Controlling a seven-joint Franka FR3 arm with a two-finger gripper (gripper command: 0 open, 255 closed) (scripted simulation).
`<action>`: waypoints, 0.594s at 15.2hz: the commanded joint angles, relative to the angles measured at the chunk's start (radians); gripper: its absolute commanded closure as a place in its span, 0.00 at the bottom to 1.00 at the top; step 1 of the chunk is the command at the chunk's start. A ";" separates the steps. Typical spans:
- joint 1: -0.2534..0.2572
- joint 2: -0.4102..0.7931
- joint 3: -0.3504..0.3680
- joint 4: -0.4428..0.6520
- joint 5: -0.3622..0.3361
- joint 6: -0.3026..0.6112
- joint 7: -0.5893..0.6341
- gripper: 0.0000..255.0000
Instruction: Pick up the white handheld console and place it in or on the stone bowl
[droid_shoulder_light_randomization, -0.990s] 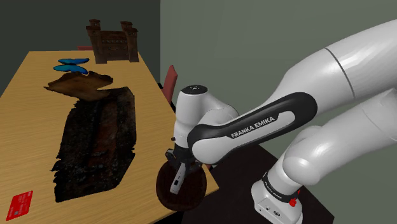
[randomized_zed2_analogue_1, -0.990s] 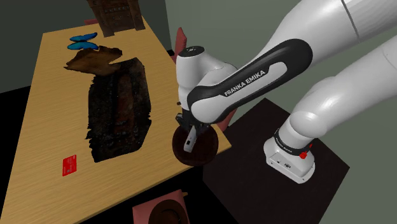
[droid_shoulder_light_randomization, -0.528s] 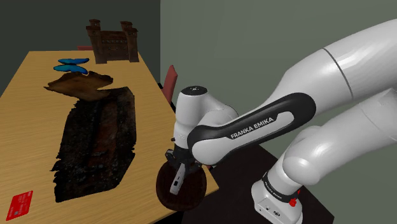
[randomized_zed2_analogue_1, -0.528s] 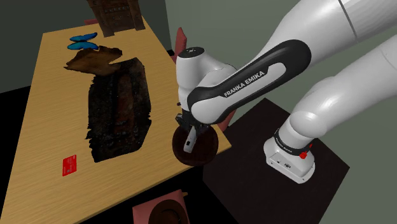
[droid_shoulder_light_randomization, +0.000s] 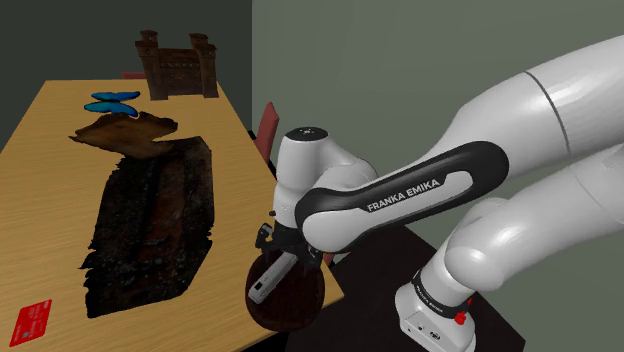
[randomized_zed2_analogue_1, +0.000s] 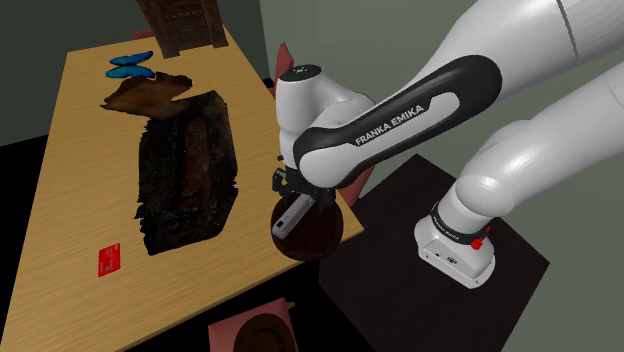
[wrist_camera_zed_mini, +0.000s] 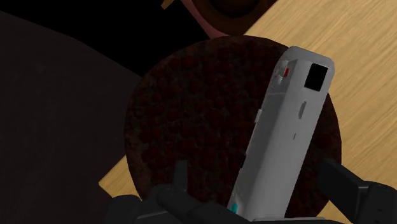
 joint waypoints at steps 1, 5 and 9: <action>0.006 -0.057 -0.033 0.025 0.001 -0.084 -0.010 0.00; 0.009 -0.078 -0.047 0.038 -0.002 -0.118 -0.012 0.00; 0.009 -0.078 -0.047 0.038 -0.002 -0.118 -0.012 0.00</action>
